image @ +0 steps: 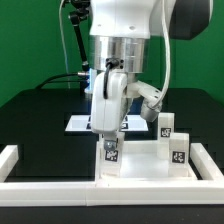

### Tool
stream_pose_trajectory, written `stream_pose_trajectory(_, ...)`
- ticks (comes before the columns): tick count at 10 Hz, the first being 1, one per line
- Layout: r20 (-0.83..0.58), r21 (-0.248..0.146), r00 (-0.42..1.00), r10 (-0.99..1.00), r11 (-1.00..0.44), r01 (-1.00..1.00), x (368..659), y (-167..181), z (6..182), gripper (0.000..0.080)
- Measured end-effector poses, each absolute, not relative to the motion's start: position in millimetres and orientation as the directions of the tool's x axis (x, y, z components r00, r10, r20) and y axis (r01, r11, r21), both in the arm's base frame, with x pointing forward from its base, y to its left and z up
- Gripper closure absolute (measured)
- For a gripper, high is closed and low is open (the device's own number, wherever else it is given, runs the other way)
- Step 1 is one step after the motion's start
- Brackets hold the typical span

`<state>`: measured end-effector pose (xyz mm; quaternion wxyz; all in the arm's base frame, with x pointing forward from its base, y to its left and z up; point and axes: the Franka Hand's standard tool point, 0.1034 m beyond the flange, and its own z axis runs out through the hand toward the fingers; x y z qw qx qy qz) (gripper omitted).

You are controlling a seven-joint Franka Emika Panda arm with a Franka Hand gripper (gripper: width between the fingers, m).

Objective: Assemble square table

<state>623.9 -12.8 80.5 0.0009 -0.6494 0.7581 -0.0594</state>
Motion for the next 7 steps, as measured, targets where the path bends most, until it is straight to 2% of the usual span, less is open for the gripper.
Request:
stream_pose_trajectory(1,0.079,-0.089,-0.141,-0.987,0.134,-0.987,623.8,-13.1,79.3,0.0494)
stream_pose_trajectory(2,0.085,-0.082,-0.088,-0.992,0.081,-0.993,623.5,-12.5,78.9,0.0317)
stream_pose_trajectory(3,0.097,-0.053,0.029,-0.995,-0.035,-0.998,623.1,-9.6,79.1,0.0317)
stream_pose_trajectory(4,0.127,-0.016,0.215,-0.968,-0.219,-0.976,626.1,-6.0,79.3,0.0182)
stream_pose_trajectory(5,0.143,0.012,0.374,-0.917,-0.376,-0.927,627.1,0.3,78.9,0.016)
stream_pose_trajectory(7,0.142,0.028,0.475,-0.869,-0.476,-0.879,627.1,-1.8,78.8,0.0151)
